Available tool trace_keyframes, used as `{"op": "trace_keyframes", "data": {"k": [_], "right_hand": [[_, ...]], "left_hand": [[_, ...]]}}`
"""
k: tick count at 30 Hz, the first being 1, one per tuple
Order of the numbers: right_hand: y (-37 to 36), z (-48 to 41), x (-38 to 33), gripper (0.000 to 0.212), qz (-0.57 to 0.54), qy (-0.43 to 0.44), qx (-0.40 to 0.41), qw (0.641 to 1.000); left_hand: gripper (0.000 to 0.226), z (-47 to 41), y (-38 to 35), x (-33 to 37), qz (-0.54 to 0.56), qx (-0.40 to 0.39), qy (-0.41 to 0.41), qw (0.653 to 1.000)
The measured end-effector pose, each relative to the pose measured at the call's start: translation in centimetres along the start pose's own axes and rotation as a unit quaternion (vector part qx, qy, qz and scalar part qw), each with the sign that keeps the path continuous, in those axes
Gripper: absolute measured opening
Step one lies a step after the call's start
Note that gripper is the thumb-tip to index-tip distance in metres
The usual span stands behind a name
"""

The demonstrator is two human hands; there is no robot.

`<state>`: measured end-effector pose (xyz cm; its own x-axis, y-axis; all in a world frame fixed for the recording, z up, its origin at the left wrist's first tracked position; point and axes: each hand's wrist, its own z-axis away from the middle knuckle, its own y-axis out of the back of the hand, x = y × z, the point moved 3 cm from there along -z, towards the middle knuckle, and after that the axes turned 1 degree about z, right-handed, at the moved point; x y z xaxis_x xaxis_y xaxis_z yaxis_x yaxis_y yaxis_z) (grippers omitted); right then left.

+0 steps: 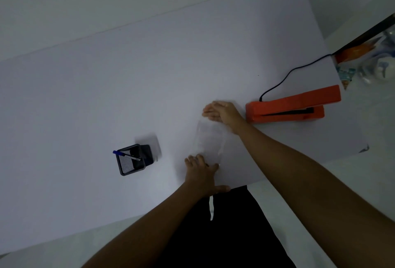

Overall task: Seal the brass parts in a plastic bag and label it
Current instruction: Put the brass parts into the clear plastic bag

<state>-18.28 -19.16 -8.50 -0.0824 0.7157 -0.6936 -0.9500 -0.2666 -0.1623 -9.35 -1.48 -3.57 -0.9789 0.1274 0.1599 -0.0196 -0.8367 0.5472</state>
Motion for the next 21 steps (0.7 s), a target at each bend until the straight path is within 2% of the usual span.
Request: {"op": "trace_keyframes", "data": {"k": [5,10,12,16,21], "right_hand": [[0.8,0.4,-1.3,0.025,0.014,0.059,0.129,0.99],[1.5,5.3,1.9,0.018,0.117,0.045,0.255,0.959],[1.7,7.8,3.6,0.019,0.141,0.004,0.306,0.942],[0.1,10.0,5.1,0.049,0.099,-0.042,0.264,0.959],[-0.6,9.3,5.2,0.067,0.066,-0.054,0.256,0.963]], "left_hand": [[0.1,0.2,-0.2,0.1,0.003,0.004,0.002,1.0],[0.103,0.2,-0.3,0.0,0.005,0.008,-0.001,1.0],[0.103,0.1,-0.2,0.0,0.007,0.009,-0.004,1.0],[0.103,0.1,-0.2,0.1,0.007,0.006,-0.003,1.0],[0.105,0.5,-0.6,0.0,0.003,0.02,0.0,1.0]]}}
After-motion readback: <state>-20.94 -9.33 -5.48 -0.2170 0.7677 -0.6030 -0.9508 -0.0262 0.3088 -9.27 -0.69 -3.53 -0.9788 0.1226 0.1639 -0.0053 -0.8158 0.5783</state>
